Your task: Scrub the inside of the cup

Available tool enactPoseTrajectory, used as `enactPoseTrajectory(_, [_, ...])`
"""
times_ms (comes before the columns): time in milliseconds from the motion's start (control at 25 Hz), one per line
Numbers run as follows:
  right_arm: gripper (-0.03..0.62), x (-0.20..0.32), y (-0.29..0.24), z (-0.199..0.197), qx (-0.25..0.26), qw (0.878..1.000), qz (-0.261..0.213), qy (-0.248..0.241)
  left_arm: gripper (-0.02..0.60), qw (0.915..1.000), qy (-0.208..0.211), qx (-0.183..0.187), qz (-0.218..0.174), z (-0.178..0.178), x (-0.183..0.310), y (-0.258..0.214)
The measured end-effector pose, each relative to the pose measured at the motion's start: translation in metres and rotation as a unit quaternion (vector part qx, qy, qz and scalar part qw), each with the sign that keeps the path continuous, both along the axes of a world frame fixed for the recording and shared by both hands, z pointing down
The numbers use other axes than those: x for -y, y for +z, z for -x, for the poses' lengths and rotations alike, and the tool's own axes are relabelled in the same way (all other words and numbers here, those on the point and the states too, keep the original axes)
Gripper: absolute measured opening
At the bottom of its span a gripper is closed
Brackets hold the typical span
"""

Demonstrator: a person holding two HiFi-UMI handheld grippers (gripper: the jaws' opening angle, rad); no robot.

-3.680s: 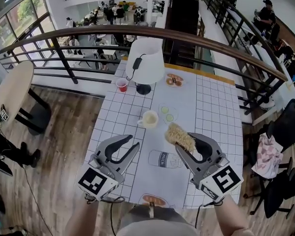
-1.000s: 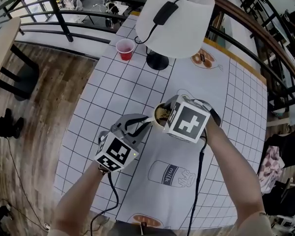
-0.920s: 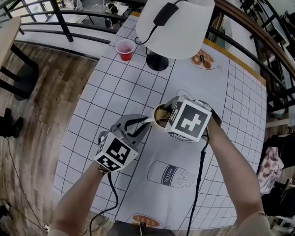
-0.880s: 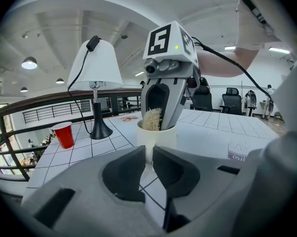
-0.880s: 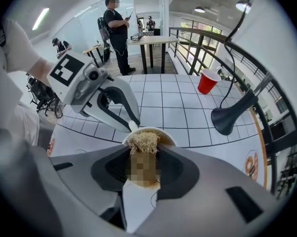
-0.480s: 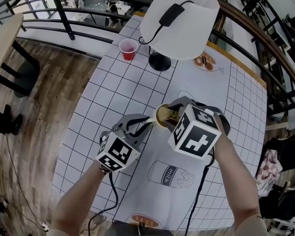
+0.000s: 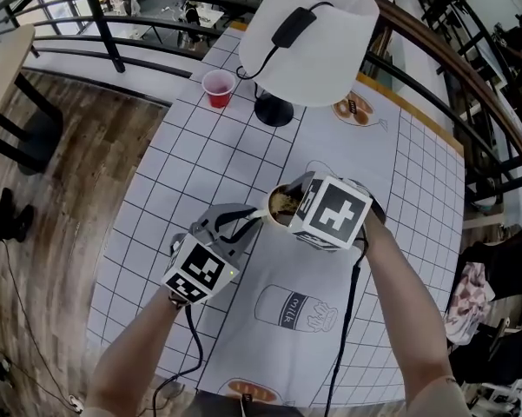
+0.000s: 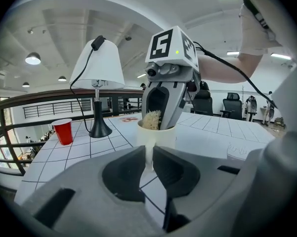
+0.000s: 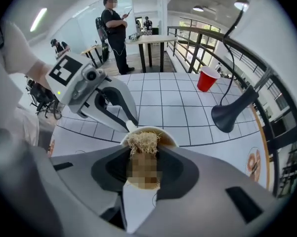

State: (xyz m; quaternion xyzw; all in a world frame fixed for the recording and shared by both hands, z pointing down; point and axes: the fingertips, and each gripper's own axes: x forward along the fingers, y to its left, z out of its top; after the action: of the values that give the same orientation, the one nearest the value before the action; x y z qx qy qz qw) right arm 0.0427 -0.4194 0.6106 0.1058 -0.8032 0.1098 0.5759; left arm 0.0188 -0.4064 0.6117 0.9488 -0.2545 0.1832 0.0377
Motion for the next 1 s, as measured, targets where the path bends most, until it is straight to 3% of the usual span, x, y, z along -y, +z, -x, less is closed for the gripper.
enactPoseTrajectory(80, [0.12,-0.002,-0.018,-0.002,0.035,0.999,0.005,0.008,0.054,1.0,0.0,0.001,0.001,-0.001,-0.001,0.0])
enactPoseTrajectory(200, [0.121,0.0,-0.046,-0.007,0.059,0.998,-0.027,0.015,0.054,1.0,-0.004,0.0,0.005,-0.001,-0.002,0.001])
enactPoseTrajectory(480, [0.123,0.003,-0.016,-0.001,-0.029,0.993,-0.105,-0.055,0.054,0.9998,-0.006,-0.013,0.013,-0.003,-0.002,-0.001])
enactPoseTrajectory(680, [0.123,0.005,-0.003,-0.003,-0.044,0.995,-0.083,-0.034,0.054,0.9996,-0.006,-0.022,0.015,-0.004,-0.004,-0.001])
enactPoseTrajectory(1000, [0.114,0.003,0.007,-0.002,-0.036,0.999,-0.004,0.007,0.055,0.9992,-0.014,-0.033,0.016,-0.004,-0.001,-0.001])
